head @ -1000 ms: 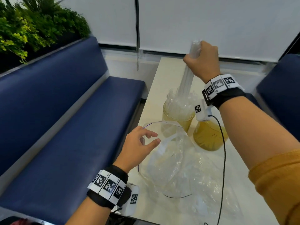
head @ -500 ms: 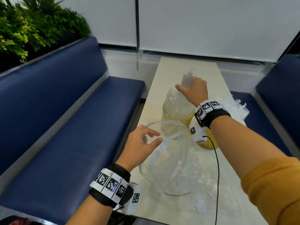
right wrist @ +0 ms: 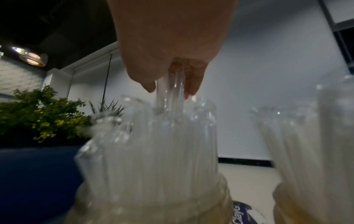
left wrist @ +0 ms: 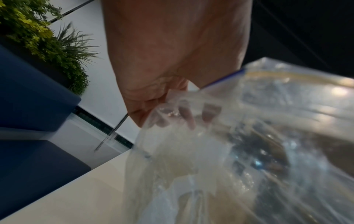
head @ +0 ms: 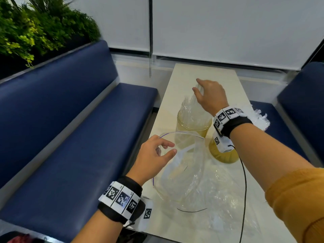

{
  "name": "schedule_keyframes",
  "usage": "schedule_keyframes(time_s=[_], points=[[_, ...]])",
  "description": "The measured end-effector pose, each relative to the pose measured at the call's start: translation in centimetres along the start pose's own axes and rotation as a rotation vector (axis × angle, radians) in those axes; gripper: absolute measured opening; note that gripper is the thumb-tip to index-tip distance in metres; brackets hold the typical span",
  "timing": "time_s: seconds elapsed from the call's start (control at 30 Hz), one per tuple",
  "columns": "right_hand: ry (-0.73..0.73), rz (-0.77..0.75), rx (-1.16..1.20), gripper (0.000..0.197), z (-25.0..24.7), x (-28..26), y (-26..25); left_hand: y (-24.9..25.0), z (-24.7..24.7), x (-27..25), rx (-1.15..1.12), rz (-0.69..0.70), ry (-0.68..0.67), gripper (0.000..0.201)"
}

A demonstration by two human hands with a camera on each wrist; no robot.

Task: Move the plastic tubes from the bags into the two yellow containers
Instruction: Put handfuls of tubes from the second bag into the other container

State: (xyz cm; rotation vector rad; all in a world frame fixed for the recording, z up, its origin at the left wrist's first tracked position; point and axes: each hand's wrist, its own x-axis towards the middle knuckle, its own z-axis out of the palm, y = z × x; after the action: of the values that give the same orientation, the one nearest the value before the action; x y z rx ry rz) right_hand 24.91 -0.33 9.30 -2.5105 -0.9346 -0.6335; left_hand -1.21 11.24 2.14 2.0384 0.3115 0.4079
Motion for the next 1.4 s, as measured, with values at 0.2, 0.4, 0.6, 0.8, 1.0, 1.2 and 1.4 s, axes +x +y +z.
schedule_keyframes(time_s=[0.2,0.4,0.6,0.8,1.0,1.2,1.4], points=[[-0.261,-0.085,-0.081,0.047,2.3,-2.1,0.0,0.2,-0.3,0.7,-0.043,0.033,-0.013,0.030],[-0.490,-0.089,-0.132,0.053,1.9,-2.9,0.3,0.6,-0.8,1.0,-0.072,0.038,-0.025,0.043],[0.089,-0.083,0.235,0.034,-5.1,-2.2,-3.5,1.4,-1.0,0.9,-0.013,0.074,-0.112,0.048],[-0.757,-0.197,0.280,0.031,-10.6,-8.1,-11.1,1.4,-0.9,1.8,0.056,0.157,-0.147,0.062],[-1.142,-0.234,-0.256,0.057,-3.8,-14.5,-12.0,1.3,-1.0,1.6,0.043,0.225,-0.158,0.055],[-1.204,-0.209,-0.251,0.075,-0.3,-17.3,-10.1,0.7,-1.1,1.6,0.101,0.180,-0.043,0.036],[-1.099,-0.146,-0.115,0.053,-0.2,-17.5,-9.0,0.9,-1.3,-0.1,0.500,0.150,-0.158,0.070]])
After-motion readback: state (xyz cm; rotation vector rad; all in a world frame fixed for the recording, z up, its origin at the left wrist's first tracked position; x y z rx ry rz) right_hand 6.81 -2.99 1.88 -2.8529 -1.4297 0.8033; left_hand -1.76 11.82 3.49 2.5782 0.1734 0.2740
